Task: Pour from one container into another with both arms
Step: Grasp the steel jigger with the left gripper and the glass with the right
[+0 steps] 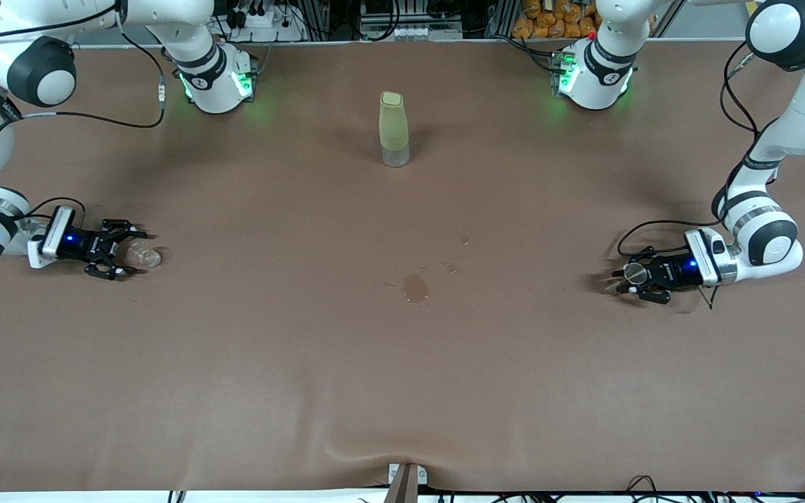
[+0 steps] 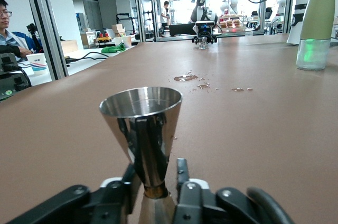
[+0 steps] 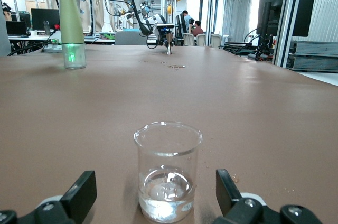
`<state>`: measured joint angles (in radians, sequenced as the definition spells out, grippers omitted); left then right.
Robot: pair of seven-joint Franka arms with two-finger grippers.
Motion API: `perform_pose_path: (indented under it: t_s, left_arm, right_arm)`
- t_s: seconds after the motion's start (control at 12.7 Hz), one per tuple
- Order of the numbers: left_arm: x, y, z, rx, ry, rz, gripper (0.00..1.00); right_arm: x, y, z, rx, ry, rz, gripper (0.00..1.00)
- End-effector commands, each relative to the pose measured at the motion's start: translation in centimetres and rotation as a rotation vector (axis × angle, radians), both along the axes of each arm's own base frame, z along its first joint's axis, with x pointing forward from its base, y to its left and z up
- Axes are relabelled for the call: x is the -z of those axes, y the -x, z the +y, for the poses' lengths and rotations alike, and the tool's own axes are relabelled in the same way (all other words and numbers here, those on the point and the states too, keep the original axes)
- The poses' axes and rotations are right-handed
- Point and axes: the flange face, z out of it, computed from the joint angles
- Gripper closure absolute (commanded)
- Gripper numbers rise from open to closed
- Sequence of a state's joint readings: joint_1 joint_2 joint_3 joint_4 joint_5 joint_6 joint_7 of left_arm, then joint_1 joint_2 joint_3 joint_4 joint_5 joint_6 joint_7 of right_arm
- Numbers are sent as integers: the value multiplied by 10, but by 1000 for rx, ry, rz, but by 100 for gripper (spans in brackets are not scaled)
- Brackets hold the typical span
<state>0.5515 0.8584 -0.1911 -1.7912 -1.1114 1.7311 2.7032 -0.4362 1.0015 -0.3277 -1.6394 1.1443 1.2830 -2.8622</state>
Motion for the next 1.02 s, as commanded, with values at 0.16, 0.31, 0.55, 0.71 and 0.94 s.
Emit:
perform_pose_path:
  t_s: [0.16, 0.31, 0.55, 0.71, 0.94]
  left_arm:
    - [7, -2, 0, -20, 33, 24, 100]
    - [1, -8, 1, -20, 30, 24, 100]
    - [-23, -24, -35, 59, 87, 62, 100]
    - [-37, -37, -64, 106, 93, 70, 100]
    - [-56, -47, -133, 208, 86, 105, 100]
  right_arm:
    - [25, 11, 17, -33, -4, -327, 0]
    - [28, 9, 23, -34, -11, -325, 0]
    - [36, 8, 41, -16, -32, -318, 0]
    - [37, 3, 49, -16, -40, -327, 0]
    - [37, 0, 53, -19, -41, -325, 59]
